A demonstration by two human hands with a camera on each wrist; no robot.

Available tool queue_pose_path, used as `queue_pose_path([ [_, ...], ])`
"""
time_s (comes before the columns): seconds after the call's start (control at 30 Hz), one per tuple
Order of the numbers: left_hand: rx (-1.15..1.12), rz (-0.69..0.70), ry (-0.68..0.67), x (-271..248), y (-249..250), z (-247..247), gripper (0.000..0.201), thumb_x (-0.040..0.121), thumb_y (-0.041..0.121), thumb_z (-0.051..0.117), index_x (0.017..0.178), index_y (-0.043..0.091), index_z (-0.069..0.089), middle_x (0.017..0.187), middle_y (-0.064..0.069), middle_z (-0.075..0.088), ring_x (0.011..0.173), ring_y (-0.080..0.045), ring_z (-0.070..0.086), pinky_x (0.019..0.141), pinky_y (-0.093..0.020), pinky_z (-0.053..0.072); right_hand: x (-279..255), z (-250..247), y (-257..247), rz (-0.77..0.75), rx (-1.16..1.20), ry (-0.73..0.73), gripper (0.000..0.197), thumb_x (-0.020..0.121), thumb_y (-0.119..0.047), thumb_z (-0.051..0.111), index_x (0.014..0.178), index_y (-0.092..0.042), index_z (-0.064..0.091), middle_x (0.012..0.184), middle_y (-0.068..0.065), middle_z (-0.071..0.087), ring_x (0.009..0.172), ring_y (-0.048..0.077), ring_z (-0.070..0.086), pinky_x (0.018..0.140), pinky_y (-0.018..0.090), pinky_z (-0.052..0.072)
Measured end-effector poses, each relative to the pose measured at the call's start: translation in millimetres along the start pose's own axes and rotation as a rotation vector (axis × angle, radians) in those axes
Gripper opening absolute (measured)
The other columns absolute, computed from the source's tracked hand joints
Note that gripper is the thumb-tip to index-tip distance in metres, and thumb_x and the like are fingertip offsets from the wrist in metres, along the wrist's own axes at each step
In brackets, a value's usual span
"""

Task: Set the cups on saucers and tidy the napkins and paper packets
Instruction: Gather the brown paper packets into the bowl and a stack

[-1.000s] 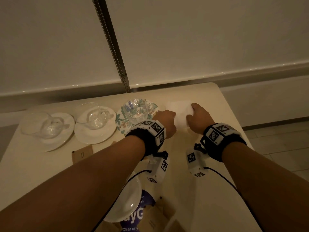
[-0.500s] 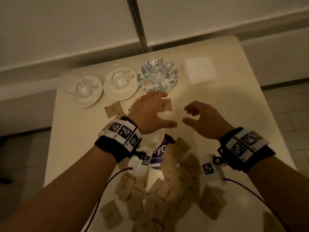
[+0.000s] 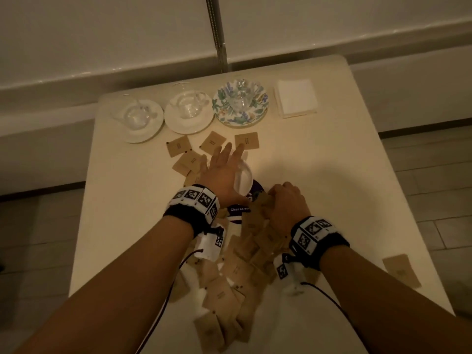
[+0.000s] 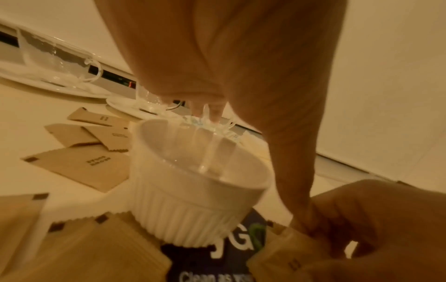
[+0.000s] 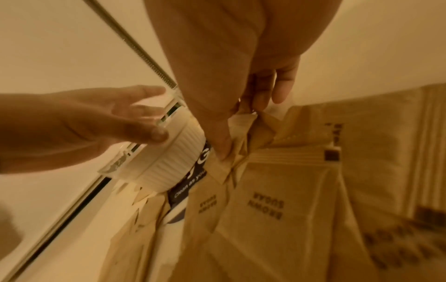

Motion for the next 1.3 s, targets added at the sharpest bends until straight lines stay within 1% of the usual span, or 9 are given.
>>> queue_pose_path([
  [0.13,-0.237,0.185,0.371,-51,23,-4,0.084,0.076,0.04,0.076,0.146,0.022,0.034,0.148,-0.004,0.038,0.136,-0.025,0.033,0.112,-0.048,0.024,-13,-5,5,0.106,0.112,0.01,0.025,0.088,-0.03,0.063,0.106,-0.014,0.06,0.108,0.009,0.051,0.101,0.03,0.051,0.089,0.042,0.046],
  [0.3,-0.667,0.149,0.261,-82,28,17,0.044,0.088,0.019,0.069,0.129,0.014,0.052,0.127,-0.001,0.049,0.094,-0.002,0.054,0.08,-0.01,0.048,-44,-26,9,0.142,0.526,0.205,0.013,0.084,-0.023,0.072,0.085,-0.011,0.066,0.08,0.003,0.068,0.075,0.018,0.063,0.066,0.03,0.052],
  [0.4,-0.813,-0.027,0.129,-82,14,27,0.05,0.089,0.031,0.07,0.131,0.016,0.047,0.121,0.005,0.054,0.1,-0.01,0.06,0.083,-0.024,0.052,-69,-28,-7,0.137,0.801,0.233,0.011,0.082,-0.025,0.076,0.082,-0.019,0.067,0.07,-0.006,0.071,0.063,0.004,0.065,0.055,0.017,0.05],
  [0.47,-0.908,-0.058,0.021,-84,10,32,0.037,0.09,0.031,0.068,0.12,0.012,0.056,0.107,0.0,0.067,0.093,-0.019,0.067,0.079,-0.034,0.056,-83,-23,-21,0.138,0.97,0.184,0.014,0.085,-0.025,0.075,0.09,-0.015,0.068,0.077,-0.002,0.074,0.072,0.011,0.071,0.064,0.023,0.057],
  [0.57,-1.079,-0.04,0.052,-92,4,25,0.007,0.09,0.017,0.069,0.093,0.013,0.065,0.086,-0.006,0.072,0.079,-0.021,0.07,0.068,-0.03,0.057,-97,-14,-36,0.138,1.061,0.121,0.021,0.088,-0.021,0.071,0.102,-0.007,0.065,0.086,0.007,0.075,0.079,0.019,0.073,0.07,0.029,0.059],
  [0.7,-1.16,-0.092,0.126,-102,-10,24,0.009,0.092,0.017,0.066,0.084,0.019,0.067,0.08,0.002,0.071,0.073,-0.01,0.068,0.064,-0.026,0.057,-100,-5,-43,0.104,0.91,-0.013,0.018,0.094,-0.03,0.063,0.094,-0.013,0.07,0.085,0.007,0.074,0.072,0.016,0.067,0.069,0.031,0.055],
  [0.87,-1.212,-0.174,0.129,-109,-15,26,0.015,0.098,0.023,0.058,0.086,0.014,0.063,0.083,0.0,0.068,0.076,-0.015,0.068,0.066,-0.032,0.059,-95,-14,-32,0.209,1.049,-0.033,0.039,0.102,-0.04,0.043,0.099,-0.014,0.071,0.083,0.0,0.071,0.071,0.012,0.062,0.067,0.028,0.049],
  [1.07,-1.262,-0.217,0.145,-113,-11,25,0.01,0.092,0.019,0.066,0.088,0.011,0.061,0.086,-0.01,0.068,0.076,-0.025,0.071,0.065,-0.041,0.061,-88,-31,-51,-0.061,0.769,-0.087,0.008,0.09,-0.025,0.068,0.084,-0.024,0.072,0.068,-0.008,0.07,0.06,0.003,0.061,0.056,0.016,0.049],
  [1.3,-1.502,-0.326,0.208,-117,-15,37,0.013,0.094,0.021,0.061,0.104,0.011,0.062,0.097,-0.008,0.071,0.08,-0.017,0.073,0.062,-0.033,0.057,-91,-35,-21,0.055,0.996,0.034,0.005,0.09,-0.016,0.068,0.089,-0.013,0.073,0.076,0.008,0.074,0.067,0.017,0.069,0.067,0.03,0.059],
])
Point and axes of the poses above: each hand's wrist, its own x-axis towards the middle knuckle, its own z-axis out of the palm, y = z × x, the point moved 6 cm from there along x, towards the middle knuckle
